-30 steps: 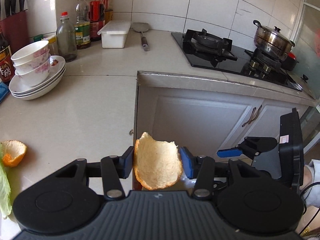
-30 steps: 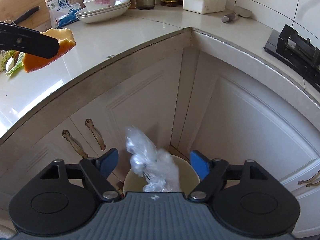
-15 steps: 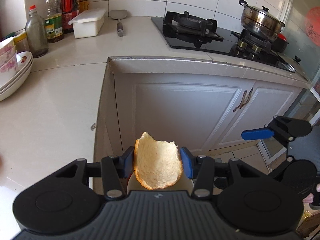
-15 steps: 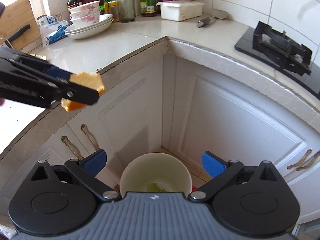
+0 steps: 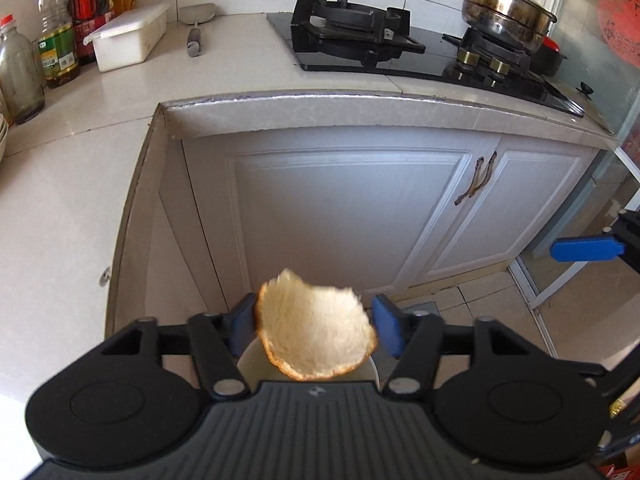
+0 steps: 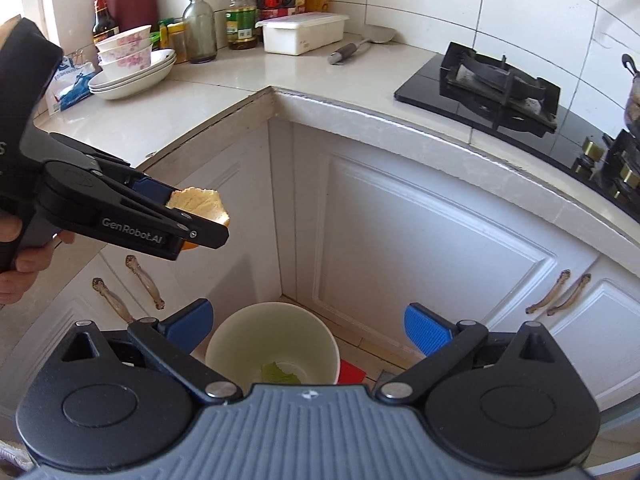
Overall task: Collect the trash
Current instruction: 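Open the left tool over the white bin to drop the orange peel, then move both open tools back over the counter toward the cabbage leaf and peel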
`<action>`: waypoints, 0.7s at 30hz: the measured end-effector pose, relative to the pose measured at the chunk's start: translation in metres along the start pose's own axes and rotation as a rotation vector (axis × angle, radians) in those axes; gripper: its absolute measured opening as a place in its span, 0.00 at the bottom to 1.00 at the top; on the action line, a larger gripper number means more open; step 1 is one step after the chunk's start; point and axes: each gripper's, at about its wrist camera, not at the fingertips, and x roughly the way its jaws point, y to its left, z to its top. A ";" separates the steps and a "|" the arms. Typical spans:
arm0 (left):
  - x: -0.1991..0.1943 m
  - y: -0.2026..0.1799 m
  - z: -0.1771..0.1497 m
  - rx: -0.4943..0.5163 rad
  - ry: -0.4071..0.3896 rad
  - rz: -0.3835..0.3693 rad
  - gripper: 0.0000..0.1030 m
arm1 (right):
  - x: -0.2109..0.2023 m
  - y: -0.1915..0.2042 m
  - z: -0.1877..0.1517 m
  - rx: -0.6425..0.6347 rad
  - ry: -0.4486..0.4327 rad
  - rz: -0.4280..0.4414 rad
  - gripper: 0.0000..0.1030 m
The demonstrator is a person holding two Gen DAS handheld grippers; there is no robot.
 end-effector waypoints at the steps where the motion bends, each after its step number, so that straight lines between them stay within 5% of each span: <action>1: 0.000 -0.001 0.001 0.007 -0.006 0.009 0.75 | -0.001 -0.001 0.000 0.000 -0.003 -0.004 1.00; 21: -0.059 0.003 -0.002 -0.028 -0.099 0.123 0.88 | -0.012 0.014 0.017 -0.067 -0.068 0.028 1.00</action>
